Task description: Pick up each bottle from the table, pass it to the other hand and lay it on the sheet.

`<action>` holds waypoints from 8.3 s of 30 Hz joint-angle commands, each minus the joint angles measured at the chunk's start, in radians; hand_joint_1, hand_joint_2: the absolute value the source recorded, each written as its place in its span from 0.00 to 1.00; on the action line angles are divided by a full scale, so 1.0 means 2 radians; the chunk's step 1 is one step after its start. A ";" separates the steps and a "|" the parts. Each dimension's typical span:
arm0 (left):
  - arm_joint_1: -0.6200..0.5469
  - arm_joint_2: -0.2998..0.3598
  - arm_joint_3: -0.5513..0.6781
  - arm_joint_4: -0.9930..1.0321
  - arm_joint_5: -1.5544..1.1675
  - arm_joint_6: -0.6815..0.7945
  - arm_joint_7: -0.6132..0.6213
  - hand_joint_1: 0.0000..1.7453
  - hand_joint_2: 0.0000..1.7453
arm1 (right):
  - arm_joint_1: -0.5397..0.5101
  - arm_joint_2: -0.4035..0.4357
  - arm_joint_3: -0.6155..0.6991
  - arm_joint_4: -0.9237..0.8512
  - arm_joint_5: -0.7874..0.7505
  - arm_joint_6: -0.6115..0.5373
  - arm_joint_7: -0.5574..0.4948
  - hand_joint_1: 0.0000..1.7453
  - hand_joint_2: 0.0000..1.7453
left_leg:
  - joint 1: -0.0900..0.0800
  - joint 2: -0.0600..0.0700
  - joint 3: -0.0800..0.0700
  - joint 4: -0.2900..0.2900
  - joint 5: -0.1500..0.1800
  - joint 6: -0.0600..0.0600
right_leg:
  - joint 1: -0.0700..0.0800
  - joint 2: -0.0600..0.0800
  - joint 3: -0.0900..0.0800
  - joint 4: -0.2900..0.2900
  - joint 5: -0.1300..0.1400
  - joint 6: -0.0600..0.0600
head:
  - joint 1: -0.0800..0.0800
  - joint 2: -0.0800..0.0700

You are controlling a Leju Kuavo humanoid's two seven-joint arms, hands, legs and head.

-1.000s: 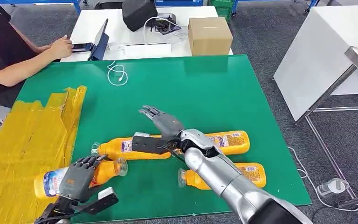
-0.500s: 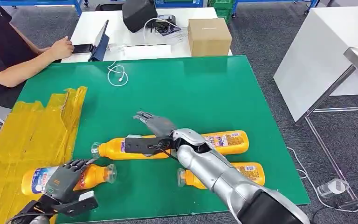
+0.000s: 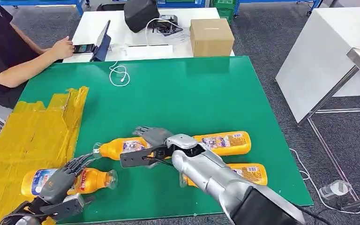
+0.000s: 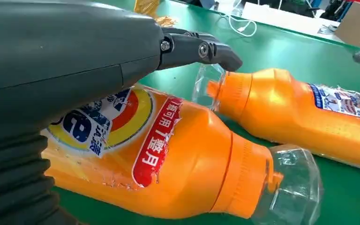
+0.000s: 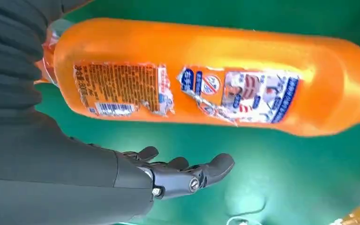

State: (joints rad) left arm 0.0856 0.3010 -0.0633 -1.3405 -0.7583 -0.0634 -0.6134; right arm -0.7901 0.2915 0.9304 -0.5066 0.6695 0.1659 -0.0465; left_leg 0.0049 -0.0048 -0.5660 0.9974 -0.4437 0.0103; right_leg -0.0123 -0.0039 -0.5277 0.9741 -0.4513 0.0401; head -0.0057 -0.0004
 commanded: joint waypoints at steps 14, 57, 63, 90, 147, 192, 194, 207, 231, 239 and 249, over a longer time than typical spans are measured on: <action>0.000 -0.060 -0.027 -0.074 0.232 -0.119 -0.042 0.00 0.00 | 0.004 0.025 0.097 0.115 0.081 0.001 0.082 0.00 1.00 | 0.000 0.000 0.000 0.000 0.000 0.000 | 0.000 -0.001 -0.001 -0.001 0.000 0.000 | 0.000 0.000; 0.045 -0.248 0.127 -0.190 0.517 -0.238 0.031 0.00 1.00 | 0.271 -0.021 -0.243 -0.358 -0.130 -0.211 -0.204 1.00 1.00 | 0.000 -0.001 -0.003 0.001 -0.001 0.000 | 0.001 -0.001 -0.003 -0.001 -0.001 0.000 | 0.000 0.000; 0.046 -0.250 0.123 -0.189 0.517 -0.238 0.033 0.00 1.00 | 0.270 -0.019 -0.233 -0.354 -0.125 -0.208 -0.200 1.00 1.00 | 0.000 0.000 -0.003 0.000 -0.001 -0.001 | 0.001 -0.001 -0.003 -0.001 0.000 -0.001 | 0.000 0.000; 0.068 -0.238 0.013 -0.200 0.490 -0.245 0.034 0.00 1.00 | 0.218 0.024 -0.027 -0.188 -0.007 -0.158 -0.139 1.00 1.00 | 0.000 0.001 -0.003 0.000 -0.001 -0.001 | 0.000 0.001 -0.004 -0.001 0.000 -0.001 | 0.000 0.000; -0.009 -0.158 0.145 0.009 -0.187 0.236 0.071 1.00 1.00 | 0.258 -0.111 -0.100 -0.471 -0.015 -0.148 -0.120 0.00 1.00 | 0.000 0.000 -0.002 -0.001 0.000 -0.001 | 0.000 0.000 -0.003 -0.002 0.000 -0.001 | 0.000 0.000; 0.043 -0.162 0.269 -0.061 0.079 -0.081 -0.023 0.00 0.00 | 0.305 -0.260 -0.141 -0.542 -0.010 -0.100 -0.143 0.00 1.00 | 0.000 0.000 -0.001 0.000 -0.001 -0.001 | 0.001 0.000 -0.001 -0.001 -0.001 -0.001 | 0.000 0.000; 0.040 -0.179 0.290 -0.074 0.149 -0.132 -0.042 0.00 0.00 | 0.315 -0.276 -0.141 -0.551 0.001 -0.095 -0.140 0.00 1.00 | 0.001 0.001 -0.001 0.000 -0.002 -0.001 | 0.001 0.001 -0.001 -0.002 -0.001 -0.001 | 0.000 0.000; 0.087 -0.245 0.298 -0.164 0.217 -0.265 -0.030 0.00 0.00 | 0.327 -0.385 -0.201 -0.566 0.038 -0.050 -0.056 0.00 1.00 | -0.001 -0.001 -0.003 0.001 -0.001 0.000 | -0.001 -0.001 -0.003 -0.001 -0.001 0.000 | 0.000 0.000; 0.082 -0.222 0.290 -0.148 0.232 -0.263 -0.025 0.00 0.00 | 0.415 -0.448 -0.240 -0.632 -0.076 0.008 -0.112 0.00 1.00 | -0.001 -0.001 -0.002 0.000 -0.002 0.000 | 0.000 -0.001 -0.002 -0.001 -0.001 -0.001 | 0.000 0.000; 0.073 -0.211 0.284 -0.136 0.250 -0.259 -0.017 0.00 0.00 | 0.417 -0.545 -0.254 -0.658 -0.107 0.068 -0.075 0.00 1.00 | -0.002 -0.001 -0.004 0.001 -0.001 0.000 | -0.001 -0.001 -0.005 -0.001 -0.001 0.000 | 0.000 0.000; 0.069 -0.212 0.272 -0.134 0.251 -0.251 -0.012 0.00 0.00 | 0.358 -0.506 -0.221 -0.582 -0.042 0.054 -0.040 0.00 1.00 | -0.001 0.001 -0.003 -0.001 -0.001 0.000 | -0.001 0.000 -0.003 -0.002 0.000 0.000 | -0.001 0.000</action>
State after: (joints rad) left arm 0.2507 -0.1408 0.5173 -1.6659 -0.2590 -0.5738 -0.6466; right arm 0.0205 -0.7668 0.4284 -1.7880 0.5462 0.2865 -0.1439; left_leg 0.0020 -0.0041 -0.5749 0.9984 -0.4454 0.0106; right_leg -0.0144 -0.0042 -0.5380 0.9722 -0.4511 0.0407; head -0.0069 -0.0004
